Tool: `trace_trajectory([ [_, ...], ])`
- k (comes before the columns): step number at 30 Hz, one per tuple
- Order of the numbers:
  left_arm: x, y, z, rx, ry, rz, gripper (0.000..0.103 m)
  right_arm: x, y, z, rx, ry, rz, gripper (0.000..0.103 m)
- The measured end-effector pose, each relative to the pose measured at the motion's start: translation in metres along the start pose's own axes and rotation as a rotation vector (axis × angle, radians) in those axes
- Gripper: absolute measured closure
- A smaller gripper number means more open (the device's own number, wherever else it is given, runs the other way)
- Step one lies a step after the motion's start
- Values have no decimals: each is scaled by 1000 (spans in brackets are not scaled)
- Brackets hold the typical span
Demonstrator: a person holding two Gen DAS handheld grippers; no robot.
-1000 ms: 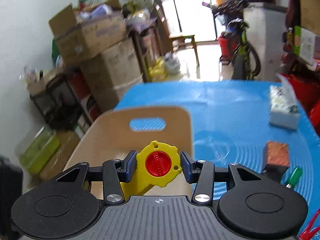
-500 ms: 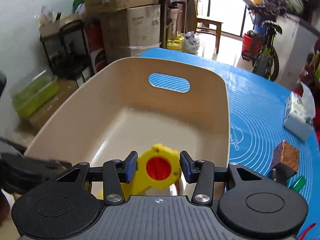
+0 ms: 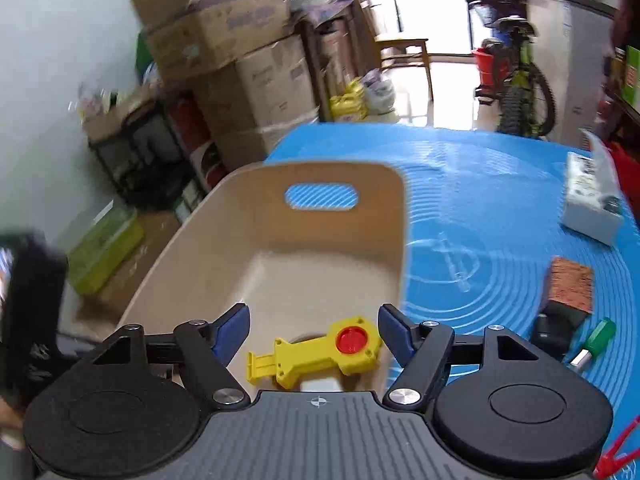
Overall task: Organize rigid objects
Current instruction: 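Carry the yellow toy piece into the bin and release it, then grasp the red toy figure by its legs with the right gripper and lift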
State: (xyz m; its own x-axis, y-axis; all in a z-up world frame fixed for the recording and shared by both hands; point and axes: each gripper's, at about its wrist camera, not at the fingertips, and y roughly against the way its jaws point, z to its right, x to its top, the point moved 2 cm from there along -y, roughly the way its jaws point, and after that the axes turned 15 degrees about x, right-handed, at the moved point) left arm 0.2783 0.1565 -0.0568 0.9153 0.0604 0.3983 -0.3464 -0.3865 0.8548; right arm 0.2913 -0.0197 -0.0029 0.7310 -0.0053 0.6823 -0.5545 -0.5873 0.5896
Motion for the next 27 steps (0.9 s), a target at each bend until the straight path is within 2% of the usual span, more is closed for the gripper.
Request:
trace_trajectory([
  [5,0,0,1,3,-1,0,92,6,42,26,-28,-82,83,24],
  [8,0,0,1,3,1,-1,92,3,64,44,-92,-115,106,23],
  [11,0,0,1,3,1,-1,92,-7,82,66,-185,-157,104,23],
  [16,0,0,1,4,2,-1,91,-31,103,118,-315,-328,87,23],
  [22,0,0,2,13,1,-1,90,-71,114,163,-408,-536,58,23],
  [27,0,-1,1,13,6,-4,90,-92,116,191,-431,-679,28,23],
])
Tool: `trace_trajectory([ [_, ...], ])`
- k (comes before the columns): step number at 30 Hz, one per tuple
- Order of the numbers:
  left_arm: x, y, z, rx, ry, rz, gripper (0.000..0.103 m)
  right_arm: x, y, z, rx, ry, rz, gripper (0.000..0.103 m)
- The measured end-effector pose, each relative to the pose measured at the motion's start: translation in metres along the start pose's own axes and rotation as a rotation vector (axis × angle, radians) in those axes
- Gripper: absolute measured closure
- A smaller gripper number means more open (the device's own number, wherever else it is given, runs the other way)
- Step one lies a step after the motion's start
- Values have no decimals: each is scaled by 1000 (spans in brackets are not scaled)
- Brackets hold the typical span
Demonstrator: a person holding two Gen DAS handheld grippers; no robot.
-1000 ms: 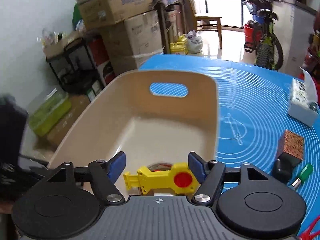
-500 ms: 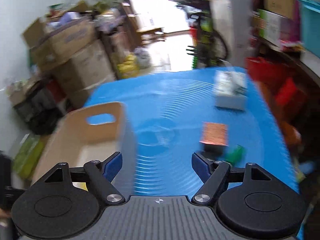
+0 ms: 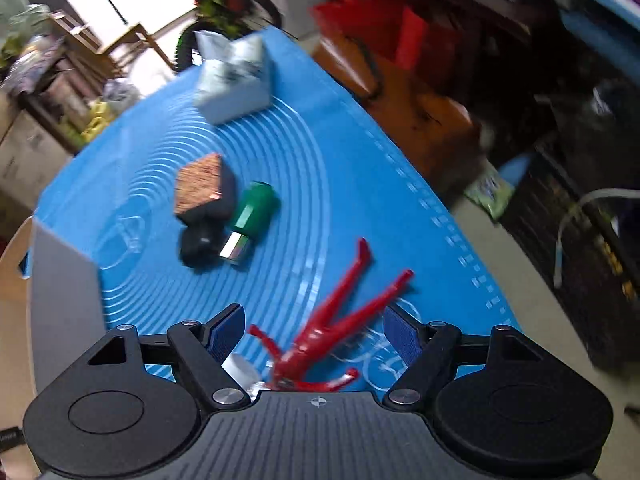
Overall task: Organize rigid objects
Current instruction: 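Grasp the red toy figure by its legs with the right gripper and lift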
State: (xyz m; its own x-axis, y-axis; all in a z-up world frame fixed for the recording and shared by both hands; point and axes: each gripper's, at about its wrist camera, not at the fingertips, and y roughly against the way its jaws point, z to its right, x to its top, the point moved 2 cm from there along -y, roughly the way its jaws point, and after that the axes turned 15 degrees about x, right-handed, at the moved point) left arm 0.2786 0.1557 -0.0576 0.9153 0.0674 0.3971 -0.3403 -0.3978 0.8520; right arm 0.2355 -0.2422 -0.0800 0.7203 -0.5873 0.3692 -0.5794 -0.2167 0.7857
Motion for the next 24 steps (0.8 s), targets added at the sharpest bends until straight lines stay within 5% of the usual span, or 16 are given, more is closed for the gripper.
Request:
trace_trajectory([
  [7,0,0,0,2,-1,1,90,-4,-22,15,52,-123,-80,23],
  [13,0,0,1,2,0,1,90,-9,-41,22,64,-224,-131,34],
  [23,0,-1,1,3,0,0,90,-6,-45,13,60,-160,-113,51],
  [24,0,-1,0,2,0,1,90,-6,-44,12,63,-153,-109,60],
])
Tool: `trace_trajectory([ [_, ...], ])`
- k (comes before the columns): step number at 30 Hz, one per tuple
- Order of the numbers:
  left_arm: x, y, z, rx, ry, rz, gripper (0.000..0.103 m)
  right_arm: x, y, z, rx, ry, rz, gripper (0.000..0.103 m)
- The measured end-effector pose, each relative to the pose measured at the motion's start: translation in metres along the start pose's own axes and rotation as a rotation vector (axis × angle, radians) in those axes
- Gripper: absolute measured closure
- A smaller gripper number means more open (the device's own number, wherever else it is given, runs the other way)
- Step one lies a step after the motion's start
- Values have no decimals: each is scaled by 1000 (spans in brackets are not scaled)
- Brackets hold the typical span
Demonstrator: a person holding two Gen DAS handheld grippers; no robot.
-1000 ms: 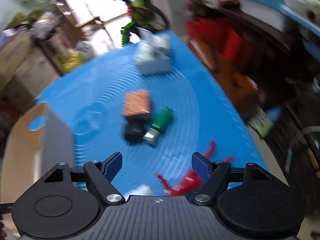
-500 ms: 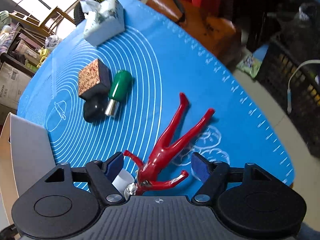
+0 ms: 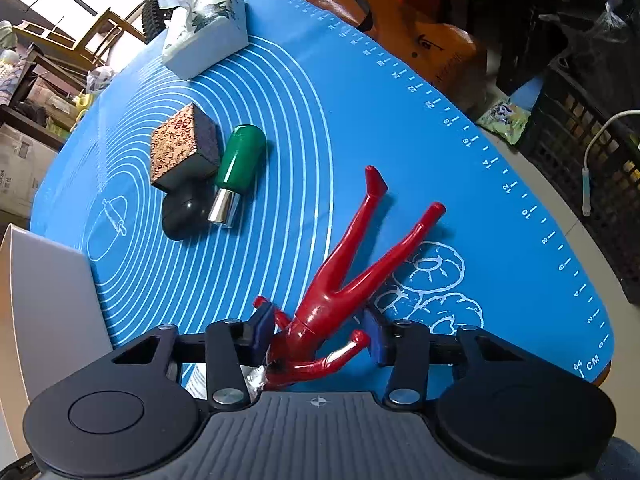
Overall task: Organize rigid objects
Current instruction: 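Grasp the red toy figure by its legs with the right gripper and lift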
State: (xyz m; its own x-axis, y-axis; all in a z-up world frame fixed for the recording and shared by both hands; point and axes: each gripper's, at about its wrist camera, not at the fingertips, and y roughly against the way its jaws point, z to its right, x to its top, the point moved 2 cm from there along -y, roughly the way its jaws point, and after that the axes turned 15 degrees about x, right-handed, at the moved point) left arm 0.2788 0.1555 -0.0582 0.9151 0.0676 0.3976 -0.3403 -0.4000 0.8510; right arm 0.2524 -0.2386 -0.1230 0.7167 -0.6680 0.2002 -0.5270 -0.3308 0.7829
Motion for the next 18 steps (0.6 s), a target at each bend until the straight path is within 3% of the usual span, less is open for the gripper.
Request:
trace_trajectory([
  [2,0,0,0,0,0,0,90,1,4,-2,23,12,20,69],
  [18,0,0,0,-3,0,-1,91,2,35,-25,38,116,142,70],
])
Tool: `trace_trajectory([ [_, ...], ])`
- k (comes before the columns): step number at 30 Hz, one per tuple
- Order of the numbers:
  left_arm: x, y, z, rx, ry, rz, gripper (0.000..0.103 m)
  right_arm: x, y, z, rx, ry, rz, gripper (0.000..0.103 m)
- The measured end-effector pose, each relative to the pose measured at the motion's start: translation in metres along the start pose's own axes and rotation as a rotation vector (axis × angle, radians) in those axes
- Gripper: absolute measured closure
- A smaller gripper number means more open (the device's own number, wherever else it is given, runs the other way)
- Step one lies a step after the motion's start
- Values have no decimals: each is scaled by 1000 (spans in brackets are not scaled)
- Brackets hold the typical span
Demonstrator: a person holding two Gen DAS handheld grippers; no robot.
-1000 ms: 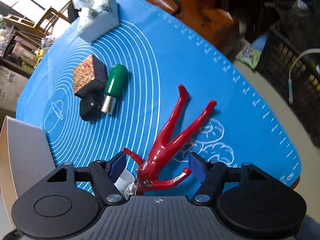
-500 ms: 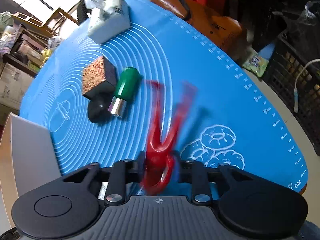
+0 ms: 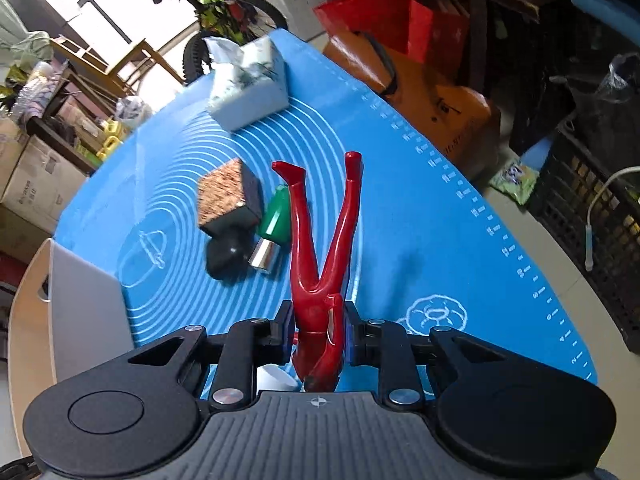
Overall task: Organize rigid objects
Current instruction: 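Grasp the red toy figure by its legs with the right gripper and lift, then carry the red figure into the bin and release it with the right gripper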
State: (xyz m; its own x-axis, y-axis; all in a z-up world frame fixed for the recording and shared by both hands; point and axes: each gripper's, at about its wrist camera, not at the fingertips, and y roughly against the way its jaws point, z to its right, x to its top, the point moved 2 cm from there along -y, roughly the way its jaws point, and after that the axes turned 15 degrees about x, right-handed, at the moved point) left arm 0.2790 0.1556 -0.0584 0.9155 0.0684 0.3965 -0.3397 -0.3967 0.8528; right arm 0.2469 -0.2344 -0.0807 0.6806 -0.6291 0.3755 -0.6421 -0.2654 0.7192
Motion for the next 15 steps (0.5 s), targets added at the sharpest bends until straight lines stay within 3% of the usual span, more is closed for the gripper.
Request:
trace_trajectory([
  [7,0,-1,0,-6,5,-4,91,1,15,-30,55,70,66,70],
  [15,0,-2,0,-8,8,-6,91,7,25,-97,203,178,113,70],
])
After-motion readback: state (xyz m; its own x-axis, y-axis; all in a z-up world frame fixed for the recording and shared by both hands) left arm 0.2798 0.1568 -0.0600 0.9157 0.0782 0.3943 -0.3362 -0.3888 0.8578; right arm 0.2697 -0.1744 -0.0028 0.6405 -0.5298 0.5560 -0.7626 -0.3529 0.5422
